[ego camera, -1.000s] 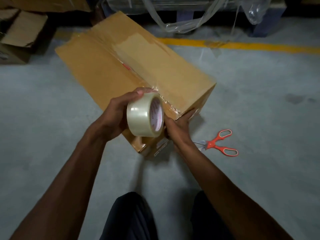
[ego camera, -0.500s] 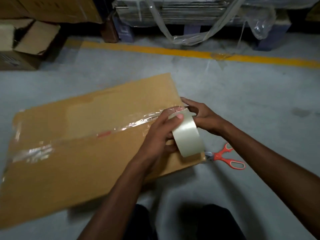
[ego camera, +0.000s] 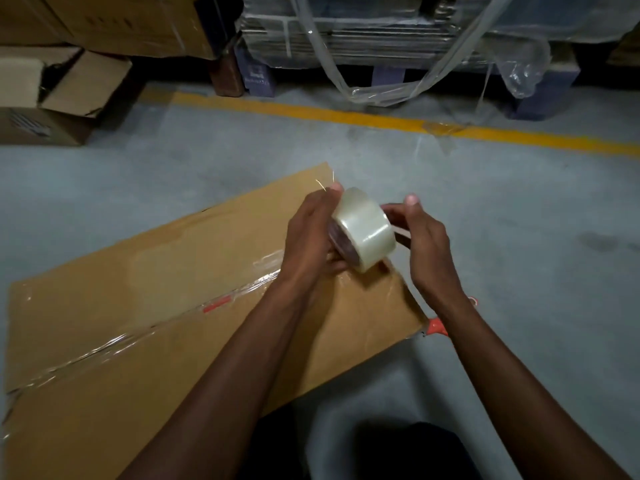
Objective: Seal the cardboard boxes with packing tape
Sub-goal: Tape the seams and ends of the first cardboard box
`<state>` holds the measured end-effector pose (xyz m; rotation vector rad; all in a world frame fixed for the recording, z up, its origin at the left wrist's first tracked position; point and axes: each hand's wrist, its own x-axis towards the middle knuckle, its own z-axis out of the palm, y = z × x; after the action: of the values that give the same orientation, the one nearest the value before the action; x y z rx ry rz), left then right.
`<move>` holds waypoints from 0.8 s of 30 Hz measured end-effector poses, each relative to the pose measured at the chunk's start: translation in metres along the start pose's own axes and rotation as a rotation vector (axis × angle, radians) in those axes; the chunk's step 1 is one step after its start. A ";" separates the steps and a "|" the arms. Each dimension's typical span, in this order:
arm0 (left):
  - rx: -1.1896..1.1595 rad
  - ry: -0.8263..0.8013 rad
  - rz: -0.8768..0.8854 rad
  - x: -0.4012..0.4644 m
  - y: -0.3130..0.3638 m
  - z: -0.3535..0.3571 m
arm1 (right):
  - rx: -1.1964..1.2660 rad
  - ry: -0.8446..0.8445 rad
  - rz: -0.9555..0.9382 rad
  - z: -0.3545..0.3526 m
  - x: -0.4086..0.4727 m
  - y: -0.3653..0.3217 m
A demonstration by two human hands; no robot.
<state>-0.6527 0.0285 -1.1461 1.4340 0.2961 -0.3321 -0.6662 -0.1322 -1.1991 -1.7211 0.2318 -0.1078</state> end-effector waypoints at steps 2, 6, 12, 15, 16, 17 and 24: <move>-0.027 0.037 -0.025 0.014 0.010 -0.003 | -0.054 -0.088 -0.138 0.010 -0.009 -0.018; -0.109 0.066 -0.125 0.032 0.032 -0.005 | -0.303 -0.112 -0.253 0.030 -0.017 -0.020; 0.236 0.088 0.207 0.083 0.029 -0.025 | -0.313 0.015 -0.228 0.038 -0.011 -0.017; 0.400 0.026 0.285 0.105 0.030 -0.031 | -0.327 0.067 -0.202 0.043 -0.004 -0.025; 0.420 0.008 0.298 0.113 0.034 -0.032 | -0.334 0.087 -0.190 0.045 -0.001 -0.028; 0.411 -0.014 0.303 0.119 0.038 -0.032 | -0.336 0.103 -0.185 0.047 0.002 -0.030; 0.531 -0.185 0.332 0.161 0.065 -0.039 | -0.305 0.156 -0.159 0.052 0.023 -0.036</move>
<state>-0.4791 0.0668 -1.1543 1.9242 -0.1995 -0.2784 -0.6301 -0.0815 -1.1735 -2.0365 0.2356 -0.3392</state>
